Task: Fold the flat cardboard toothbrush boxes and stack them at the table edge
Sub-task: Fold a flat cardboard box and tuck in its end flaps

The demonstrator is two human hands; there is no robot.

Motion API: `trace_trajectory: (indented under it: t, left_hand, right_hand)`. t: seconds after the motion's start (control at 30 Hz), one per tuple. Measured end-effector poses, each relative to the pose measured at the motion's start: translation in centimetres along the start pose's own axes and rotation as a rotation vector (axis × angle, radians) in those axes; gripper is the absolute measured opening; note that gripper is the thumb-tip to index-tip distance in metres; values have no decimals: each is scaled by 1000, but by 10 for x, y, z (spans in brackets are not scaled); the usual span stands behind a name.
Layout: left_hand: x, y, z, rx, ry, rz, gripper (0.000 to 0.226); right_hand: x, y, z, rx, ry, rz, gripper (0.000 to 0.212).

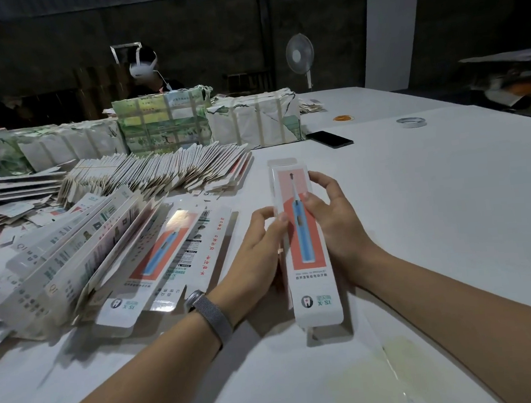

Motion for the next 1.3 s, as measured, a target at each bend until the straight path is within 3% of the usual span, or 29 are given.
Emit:
trace_trajectory:
  t: [0.23,0.5,0.7,0.9,1.0,1.13,1.3]
  left_hand:
    - [7,1,3,-45,98,-42,40]
    - [5,6,2,-125,77,-103,39]
    - [16,8,3,-159,142,-166,60]
    - [13,11,0,-163,112,-173,31]
    - [12,12,-1,-140,112,-120,39]
    - [8,15,-5,-126,92,-77,19]
    - [4,15,-6,-125,75,-44,18]
  right_hand:
    - [-14,-7,-9,53,-133,-8,37]
    - [-15,-19,-15,110,-152,-27,40]
    - [-23,-14,-19,64,-223,-45,46]
    - [-20,-12,-18,36,-240,-30,50]
    - [-18,-10,-18,19,-258,-20,49]
    - [-16,-7,-16,-20,-269,-45,45]
    - [-14,-3,-11,-59,-255,-54,39]
Point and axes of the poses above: each hand's wrist, its own z-axis towards the middle knuckle, its own x-axis out of the back of the hand, y = z × x, the point moved 7 cm from there along z, towards the middle knuckle, and after that the axes turned 8 degrees about -z, right-handed, at the moved point
